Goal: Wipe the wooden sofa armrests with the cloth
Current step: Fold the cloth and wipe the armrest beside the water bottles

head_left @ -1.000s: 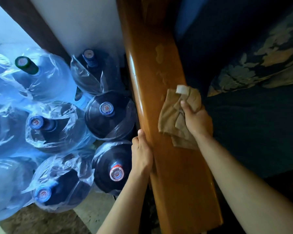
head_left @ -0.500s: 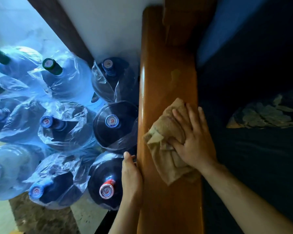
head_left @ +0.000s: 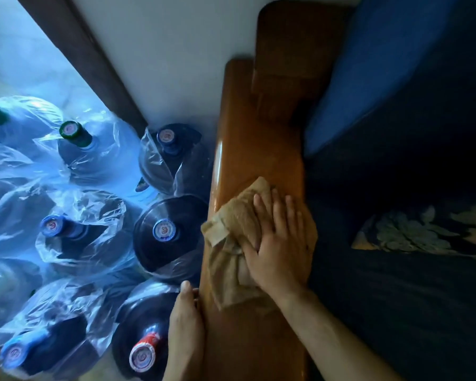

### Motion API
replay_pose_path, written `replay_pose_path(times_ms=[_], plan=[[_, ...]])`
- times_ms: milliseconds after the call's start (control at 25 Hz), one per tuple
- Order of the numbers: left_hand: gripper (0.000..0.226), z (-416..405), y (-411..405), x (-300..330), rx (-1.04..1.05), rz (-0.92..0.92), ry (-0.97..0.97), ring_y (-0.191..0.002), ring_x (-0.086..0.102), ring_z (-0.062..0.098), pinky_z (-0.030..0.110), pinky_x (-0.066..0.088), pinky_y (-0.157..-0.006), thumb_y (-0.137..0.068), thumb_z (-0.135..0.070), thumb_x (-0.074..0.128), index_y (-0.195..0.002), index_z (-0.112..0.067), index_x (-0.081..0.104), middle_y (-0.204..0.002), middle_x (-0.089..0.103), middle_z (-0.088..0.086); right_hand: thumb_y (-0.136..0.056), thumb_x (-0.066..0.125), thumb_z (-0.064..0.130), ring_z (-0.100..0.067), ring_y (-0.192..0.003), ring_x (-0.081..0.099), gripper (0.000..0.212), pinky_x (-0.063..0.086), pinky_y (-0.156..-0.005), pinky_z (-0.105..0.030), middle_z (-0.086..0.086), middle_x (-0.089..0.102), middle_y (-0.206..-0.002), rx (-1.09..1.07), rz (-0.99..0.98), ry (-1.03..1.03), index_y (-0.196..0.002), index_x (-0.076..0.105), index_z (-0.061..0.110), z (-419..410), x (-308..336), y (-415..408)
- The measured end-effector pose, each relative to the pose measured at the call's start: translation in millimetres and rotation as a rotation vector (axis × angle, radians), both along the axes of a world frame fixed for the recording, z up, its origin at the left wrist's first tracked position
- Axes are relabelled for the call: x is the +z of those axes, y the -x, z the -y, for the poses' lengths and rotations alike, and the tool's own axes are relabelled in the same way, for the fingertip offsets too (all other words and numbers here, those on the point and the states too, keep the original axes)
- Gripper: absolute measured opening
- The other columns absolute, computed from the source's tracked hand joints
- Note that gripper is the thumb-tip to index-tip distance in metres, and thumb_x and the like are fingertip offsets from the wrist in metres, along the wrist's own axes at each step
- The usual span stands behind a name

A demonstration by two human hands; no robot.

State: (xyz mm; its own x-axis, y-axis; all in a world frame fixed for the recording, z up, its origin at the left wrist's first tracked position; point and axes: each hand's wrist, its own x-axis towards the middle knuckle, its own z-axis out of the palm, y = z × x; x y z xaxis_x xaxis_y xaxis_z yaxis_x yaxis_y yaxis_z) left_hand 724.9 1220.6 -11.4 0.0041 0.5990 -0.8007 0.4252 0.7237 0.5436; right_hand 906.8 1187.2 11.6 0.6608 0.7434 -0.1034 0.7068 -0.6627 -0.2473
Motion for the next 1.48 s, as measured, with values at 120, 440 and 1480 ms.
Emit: replay_pose_path(times_ms=[120,440,1480], plan=[[0.041,-12.9,-13.3,7.5,-0.191,0.039,-0.093,-0.107,0.062,-0.004,0.022,0.044,-0.097,-0.107,-0.053,0.033,-0.105,-0.046,0.073,-0.107,0.071,-0.024,-0.095,0.033,0.075,-0.042,-0.159,0.013,0.094,0.008,-0.13,-0.054,-0.022,0.019,-0.171,-0.126,0.027,0.065,-0.166,0.017,0.015,-75.6,5.4,-39.1],[0.042,-37.3,-28.3,15.9,-0.345,0.129,-0.122,-0.083,0.065,-0.002,0.022,0.042,-0.069,-0.104,-0.062,0.029,-0.101,-0.037,0.062,-0.097,0.069,-0.01,-0.095,0.044,0.073,-0.039,-0.161,0.006,0.088,0.007,-0.13,-0.055,-0.013,0.015,-0.174,0.344,0.038,0.048,-0.166,0.015,0.03,-115.3,5.3,-75.4],[0.019,-27.9,12.5,22.9,-0.198,0.171,-0.16,-0.092,0.072,0.016,0.037,0.055,-0.076,-0.1,-0.037,0.058,-0.107,-0.03,0.074,-0.097,0.078,-0.004,-0.094,0.049,0.058,-0.042,-0.152,0.035,0.073,0.017,-0.128,-0.057,-0.021,0.046,-0.159,0.589,0.067,0.022,-0.15,0.053,0.012,-63.2,12.7,-103.0]])
